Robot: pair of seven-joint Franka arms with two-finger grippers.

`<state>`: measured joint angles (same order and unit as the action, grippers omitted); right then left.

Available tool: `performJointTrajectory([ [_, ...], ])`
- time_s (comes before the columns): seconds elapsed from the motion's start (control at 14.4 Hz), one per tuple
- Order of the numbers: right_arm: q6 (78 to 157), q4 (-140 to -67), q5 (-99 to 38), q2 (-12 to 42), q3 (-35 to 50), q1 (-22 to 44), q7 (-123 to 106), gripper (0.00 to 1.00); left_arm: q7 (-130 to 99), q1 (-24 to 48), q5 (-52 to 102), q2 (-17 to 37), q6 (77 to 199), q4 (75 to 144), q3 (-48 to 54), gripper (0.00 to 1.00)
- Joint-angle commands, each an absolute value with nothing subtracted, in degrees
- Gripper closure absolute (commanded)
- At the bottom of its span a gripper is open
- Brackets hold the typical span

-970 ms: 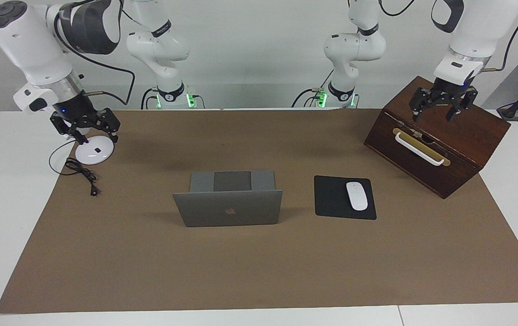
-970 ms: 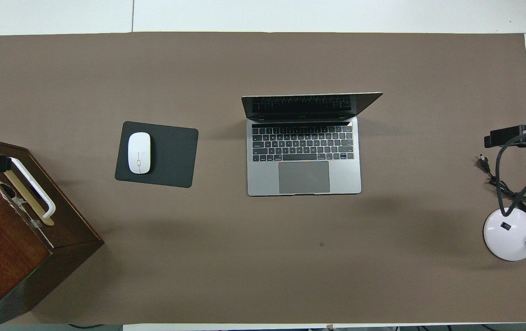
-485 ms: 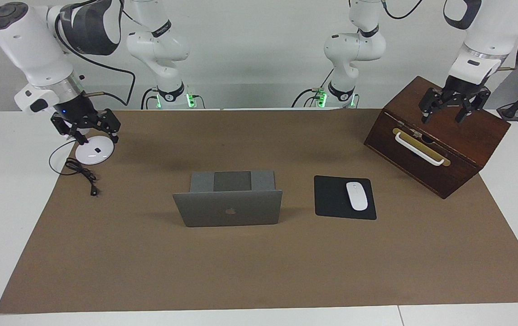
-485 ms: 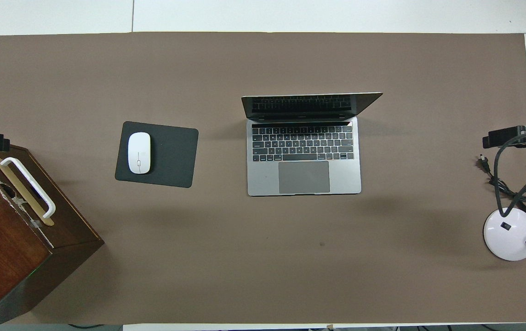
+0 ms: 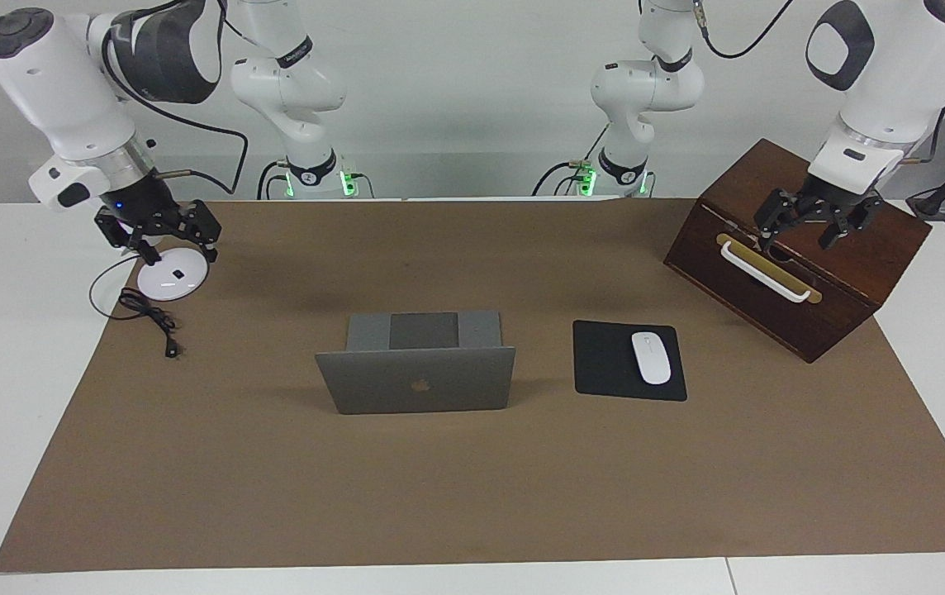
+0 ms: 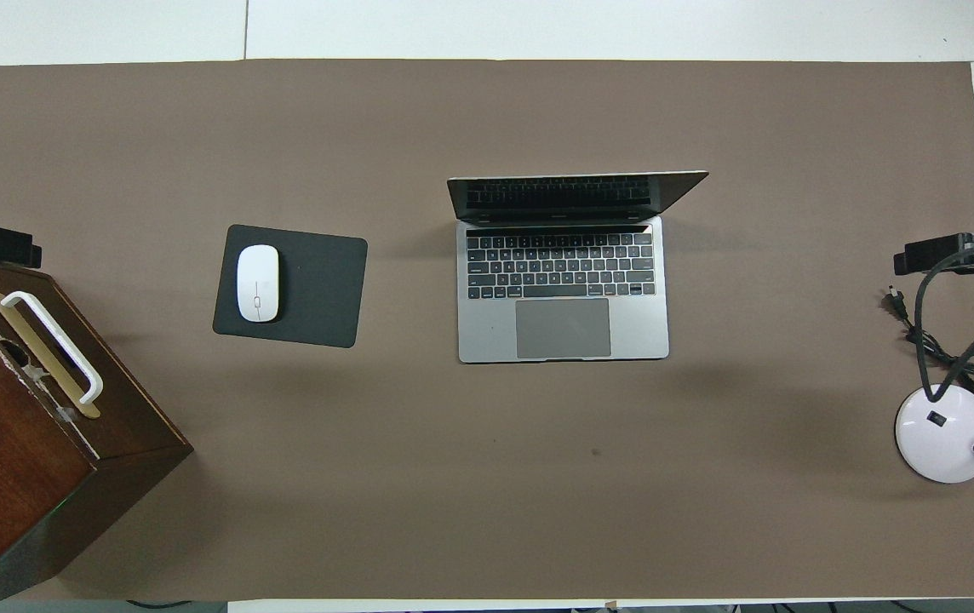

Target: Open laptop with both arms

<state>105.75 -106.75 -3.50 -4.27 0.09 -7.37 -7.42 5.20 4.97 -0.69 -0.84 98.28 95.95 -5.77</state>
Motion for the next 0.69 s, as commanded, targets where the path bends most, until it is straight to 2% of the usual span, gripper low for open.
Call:
performJointTrajectory([
  [0.0,108.72,-110.39,-2.64,-6.59,0.53,-9.23,-9.14,0.0,3.25,5.27,0.44,-0.18,97.03,94.04,-5.98,0.0],
  [0.35,109.07,-110.3,-2.72,-6.59,0.53,-9.23,-9.14,0.0,3.25,5.01,1.41,1.76,91.85,89.48,-5.98,0.0],
  [0.62,109.07,-110.21,-2.72,-6.5,0.53,-9.14,-9.05,0.0,3.25,5.18,1.49,1.76,92.2,89.47,-5.89,0.0],
])
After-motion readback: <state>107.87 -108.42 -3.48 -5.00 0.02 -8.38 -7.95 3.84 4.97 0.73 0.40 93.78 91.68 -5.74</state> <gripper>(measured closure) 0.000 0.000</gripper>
